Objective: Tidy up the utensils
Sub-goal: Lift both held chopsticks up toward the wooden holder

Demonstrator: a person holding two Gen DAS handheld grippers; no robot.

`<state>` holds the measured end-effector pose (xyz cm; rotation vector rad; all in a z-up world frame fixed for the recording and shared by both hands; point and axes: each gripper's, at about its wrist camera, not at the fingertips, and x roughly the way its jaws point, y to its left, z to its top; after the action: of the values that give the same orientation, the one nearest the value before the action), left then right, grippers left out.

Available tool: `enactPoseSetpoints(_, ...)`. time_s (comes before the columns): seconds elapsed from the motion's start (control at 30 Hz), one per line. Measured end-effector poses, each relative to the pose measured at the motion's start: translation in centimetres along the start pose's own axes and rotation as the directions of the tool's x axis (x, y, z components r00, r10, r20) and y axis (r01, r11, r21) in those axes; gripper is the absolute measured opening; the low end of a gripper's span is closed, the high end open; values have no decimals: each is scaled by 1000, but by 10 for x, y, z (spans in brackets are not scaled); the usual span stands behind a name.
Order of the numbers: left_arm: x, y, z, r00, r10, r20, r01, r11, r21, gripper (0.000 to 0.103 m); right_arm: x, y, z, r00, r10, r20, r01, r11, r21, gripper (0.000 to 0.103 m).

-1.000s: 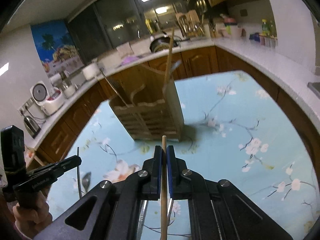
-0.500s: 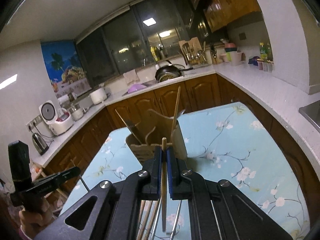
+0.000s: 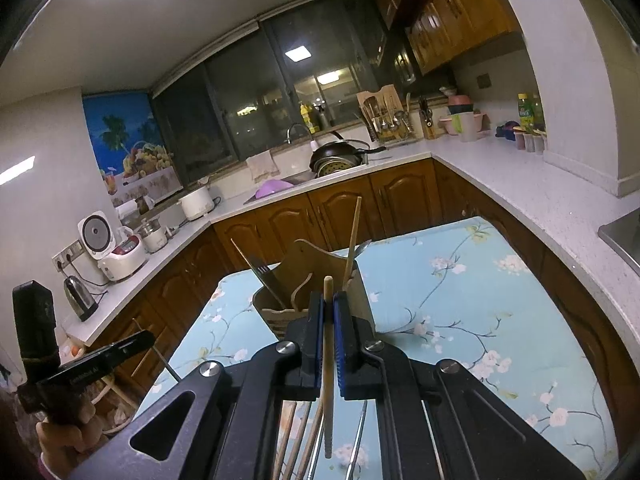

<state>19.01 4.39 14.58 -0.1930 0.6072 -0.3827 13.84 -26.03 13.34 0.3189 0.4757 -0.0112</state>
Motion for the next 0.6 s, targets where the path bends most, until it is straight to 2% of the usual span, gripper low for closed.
enactPoseSetpoints(0.27,6,3,10,1000,4,27,-4,1000,-6,2,4,3,7,1000,-4,17,4,1000,3,5)
enactPoseSetpoints(0.4,11,4,24,998,-12,56,12,1000,-7,2,11,3,24,999,-7,44,6,1000,6,5)
enactPoseSetpoints(0.6,22,4,61,989,-21,147,22,1000,-5,2,15,11,65,989,-12,147,13,1000,-7,5)
